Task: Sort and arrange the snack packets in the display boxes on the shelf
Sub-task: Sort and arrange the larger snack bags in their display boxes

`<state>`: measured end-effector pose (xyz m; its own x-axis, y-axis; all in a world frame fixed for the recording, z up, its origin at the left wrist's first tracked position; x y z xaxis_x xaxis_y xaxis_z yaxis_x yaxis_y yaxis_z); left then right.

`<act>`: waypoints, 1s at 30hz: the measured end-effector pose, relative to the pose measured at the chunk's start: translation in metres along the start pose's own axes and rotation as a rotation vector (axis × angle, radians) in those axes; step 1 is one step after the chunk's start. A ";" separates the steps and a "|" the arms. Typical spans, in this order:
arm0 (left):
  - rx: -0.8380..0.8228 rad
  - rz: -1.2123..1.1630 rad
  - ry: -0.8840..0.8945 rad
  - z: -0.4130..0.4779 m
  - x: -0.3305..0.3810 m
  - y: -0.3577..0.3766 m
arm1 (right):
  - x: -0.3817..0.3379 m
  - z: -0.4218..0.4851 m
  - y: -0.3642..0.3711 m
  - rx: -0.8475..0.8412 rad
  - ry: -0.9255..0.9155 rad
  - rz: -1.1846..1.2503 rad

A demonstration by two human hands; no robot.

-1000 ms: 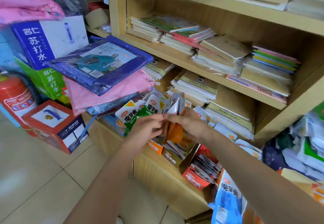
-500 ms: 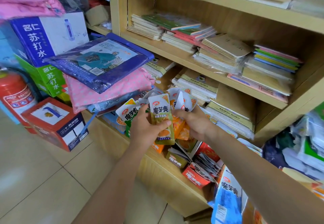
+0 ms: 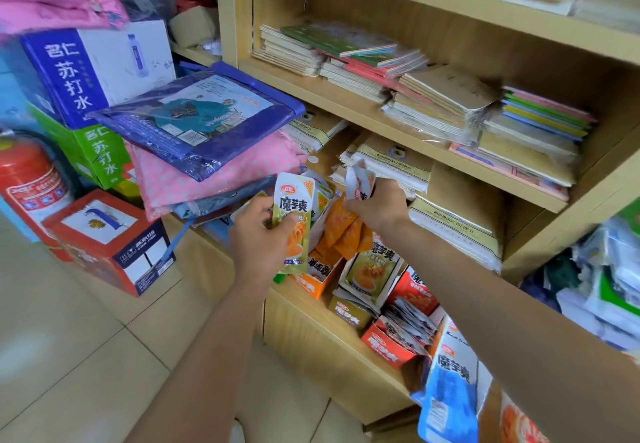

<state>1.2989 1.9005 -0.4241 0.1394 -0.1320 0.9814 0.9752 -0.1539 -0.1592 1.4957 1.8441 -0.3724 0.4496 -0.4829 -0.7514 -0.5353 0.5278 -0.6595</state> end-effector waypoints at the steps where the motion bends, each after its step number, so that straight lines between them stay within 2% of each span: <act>1: -0.008 -0.002 -0.002 -0.001 0.002 0.000 | -0.003 0.001 0.001 0.012 -0.015 0.052; 3: -0.016 -0.017 -0.006 0.000 0.002 0.001 | -0.003 0.000 0.002 -0.009 0.005 0.129; 6: -0.035 -0.058 -0.017 0.000 0.002 0.001 | 0.005 -0.003 0.000 -0.062 0.051 0.116; 11: -0.115 -0.185 -0.016 -0.006 0.017 0.009 | 0.013 -0.011 -0.021 -0.047 -0.002 0.175; 13: -0.160 -0.192 0.039 -0.011 0.025 0.015 | 0.013 -0.018 -0.035 -0.046 -0.024 0.239; 17: -0.243 -0.093 0.196 -0.032 0.035 0.037 | 0.011 -0.048 -0.053 -0.265 -0.141 0.470; 19: -0.385 -0.057 0.223 -0.041 0.037 0.048 | 0.013 -0.059 -0.056 -0.312 -0.187 0.446; 22: -0.779 -0.004 0.155 -0.047 0.035 0.052 | 0.027 -0.060 -0.059 -0.166 -0.149 0.298; 23: -0.802 0.033 0.155 -0.045 0.033 0.048 | 0.033 -0.057 -0.063 -0.080 -0.127 0.251; 26: -0.637 0.090 0.185 -0.027 0.026 0.031 | 0.038 -0.055 -0.076 0.157 -0.164 0.146; 27: -0.628 0.094 0.190 -0.023 0.023 0.027 | 0.037 -0.055 -0.079 0.197 -0.195 0.118; 28: -0.653 0.097 0.190 -0.022 0.020 0.027 | 0.035 -0.055 -0.079 0.202 -0.234 0.091; 30: -0.715 0.114 0.190 -0.027 0.016 0.033 | 0.029 -0.056 -0.074 0.107 -0.346 0.006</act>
<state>1.3289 1.8667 -0.4163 0.1375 -0.3422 0.9295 0.5975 -0.7198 -0.3534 1.5080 1.7521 -0.3445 0.6715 -0.2242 -0.7063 -0.4695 0.6087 -0.6396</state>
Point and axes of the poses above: each hand's wrist, its own z-axis towards the middle knuckle, its own y-axis out of the palm, x = y × z, the point moved 2 cm from there along z, towards the middle knuckle, and after that the axes turned 1 degree about y, right-handed, at the moved point
